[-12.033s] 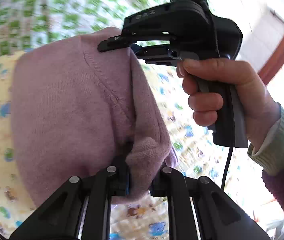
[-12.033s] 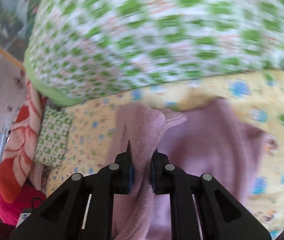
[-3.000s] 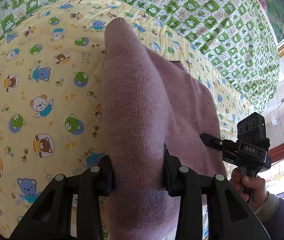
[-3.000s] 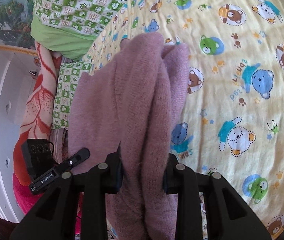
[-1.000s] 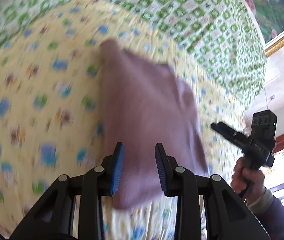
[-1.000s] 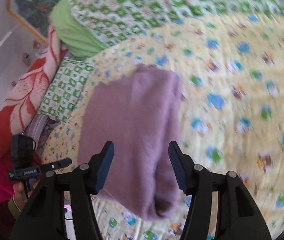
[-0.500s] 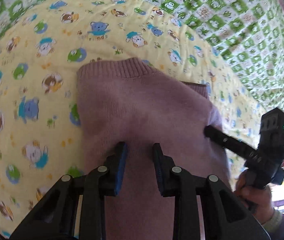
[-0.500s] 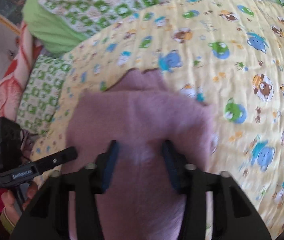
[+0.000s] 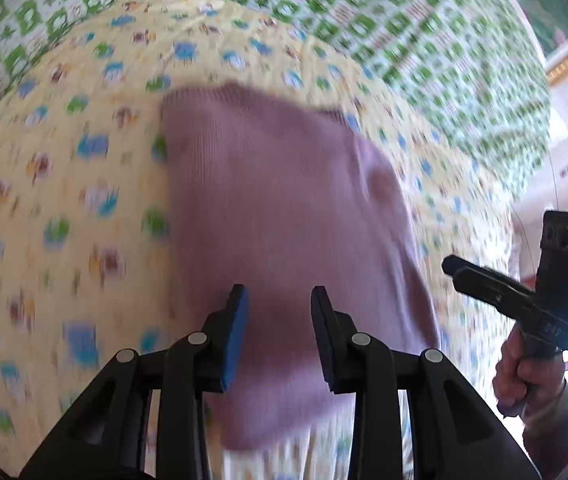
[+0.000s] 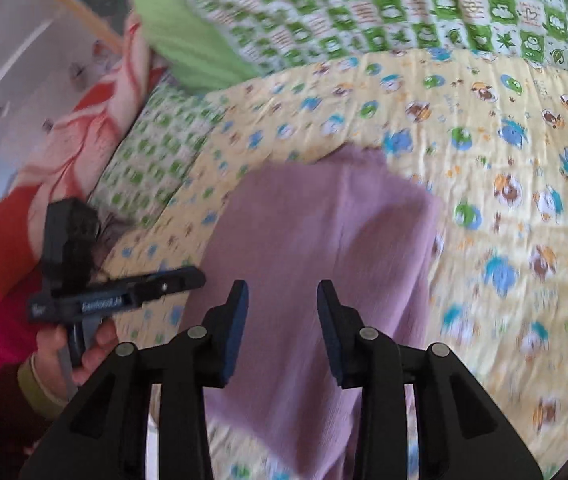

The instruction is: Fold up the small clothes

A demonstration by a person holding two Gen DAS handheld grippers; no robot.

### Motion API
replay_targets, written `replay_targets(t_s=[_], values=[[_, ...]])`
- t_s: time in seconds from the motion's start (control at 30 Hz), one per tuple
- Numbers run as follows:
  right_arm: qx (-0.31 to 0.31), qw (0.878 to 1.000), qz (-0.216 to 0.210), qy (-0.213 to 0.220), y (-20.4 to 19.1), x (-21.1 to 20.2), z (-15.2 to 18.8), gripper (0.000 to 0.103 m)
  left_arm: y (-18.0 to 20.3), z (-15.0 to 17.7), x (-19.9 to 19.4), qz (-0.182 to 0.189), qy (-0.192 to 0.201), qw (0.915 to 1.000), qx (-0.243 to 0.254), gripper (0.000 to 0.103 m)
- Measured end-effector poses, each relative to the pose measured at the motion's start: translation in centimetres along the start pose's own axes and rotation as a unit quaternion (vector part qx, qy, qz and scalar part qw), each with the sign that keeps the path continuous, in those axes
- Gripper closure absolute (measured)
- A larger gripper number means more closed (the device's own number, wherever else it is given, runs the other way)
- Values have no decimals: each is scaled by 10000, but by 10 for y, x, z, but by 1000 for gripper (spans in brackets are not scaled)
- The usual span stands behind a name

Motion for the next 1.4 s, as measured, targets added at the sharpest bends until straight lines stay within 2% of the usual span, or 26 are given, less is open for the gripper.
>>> replay_targets(t_s=[0.1, 0.17, 0.2, 0.37, 0.4, 0.43, 0.47, 0.53, 0.6, 0.63, 0.67, 0.77, 0.83, 0.97, 1.0, 1.03, 1.07, 1.1, 1.17, 1.2, 1.3, 1.33, 1.4], values=[[-174, 9980, 606, -85, 1, -13, 38, 62, 0, 38, -8, -52, -133, 9999, 88, 70], [-54, 9967, 809, -93, 8, -18, 57, 56, -4, 57, -11, -31, -220, 9997, 106, 68], [56, 9963, 851, -107, 12, -18, 62, 52, -6, 66, -9, -34, -292, 9995, 69, 67], [268, 9964, 778, -191, 18, -11, 76, 52, -20, 90, 8, -290, -515, 9982, 29, 67], [251, 9959, 833, -255, 19, -7, 78, 59, -24, 92, 11, -327, -556, 9979, 11, 67], [273, 9955, 828, -367, 19, -3, 79, 87, -27, 93, 14, -358, -581, 9977, -39, 67], [296, 9951, 822, -465, 20, -1, 83, 95, -30, 95, 17, -365, -628, 9973, -91, 67], [433, 9969, 530, -386, 16, -8, 80, 95, -33, 97, 19, -320, -694, 9970, -132, 65], [1003, 9948, -184, -10, 16, -30, 69, 97, -34, 102, 19, -330, -713, 9969, -46, 65], [1192, 9924, -284, 125, 23, -39, 66, 101, -34, 100, 22, -335, -731, 9968, -18, 65], [1287, 9912, -258, 154, 31, -43, 65, 100, -33, 101, 23, -337, -752, 9966, 15, 65], [1438, 9891, 291, -149, 68, -28, 78, 101, -25, 100, 30, -376, -800, 9960, 127, 65], [1501, 9866, 484, -408, 82, -11, 90, 101, -23, 100, 32, -397, -827, 9957, 145, 65], [1493, 9835, 783, -652, 82, 5, 102, 100, -20, 100, 34, -369, -869, 9954, 156, 65], [1430, 9824, 1016, -640, 80, 0, 101, 100, -20, 100, 33, -365, -870, 9954, 145, 65], [1243, 9777, 1558, -669, 78, -9, 98, 99, -20, 100, 33, -359, -875, 9954, 138, 65], [1068, 9736, 1913, -635, 74, -18, 93, 95, -22, 100, 33, -356, -884, 9953, 143, 65], [857, 9734, 2079, -440, 64, -30, 84, 94, -21, 100, 33, -365, -886, 9953, 153, 65], [548, 9831, 1748, 75, 34, -46, 67, 94, -23, 99, 31, -388, -890, 9951, 172, 65], [374, 9876, 1518, 157, 17, -45, 61, 94, -22, 99, 32, -414, -891, 9950, 193, 66], [191, 9973, 703, 20, -14, -16, 56, 94, -20, 100, 33, -475, -893, 9945, 253, 66], [209, 9976, 657, -97, -13, -5, 58, 94, -19, 100, 33, -479, -890, 9945, 259, 66], [421, 9914, 1172, -390, 15, 17, 72, 94, -19, 101, 35, -444, -885, 9948, 229, 64]])
Point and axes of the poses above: each gripper's, at about its wrist camera, not at the fingertips, and x roughly the way its jaws point, y to its right, z to its underside, the point moved 7 cm from there along x, roughly the way its jaws point
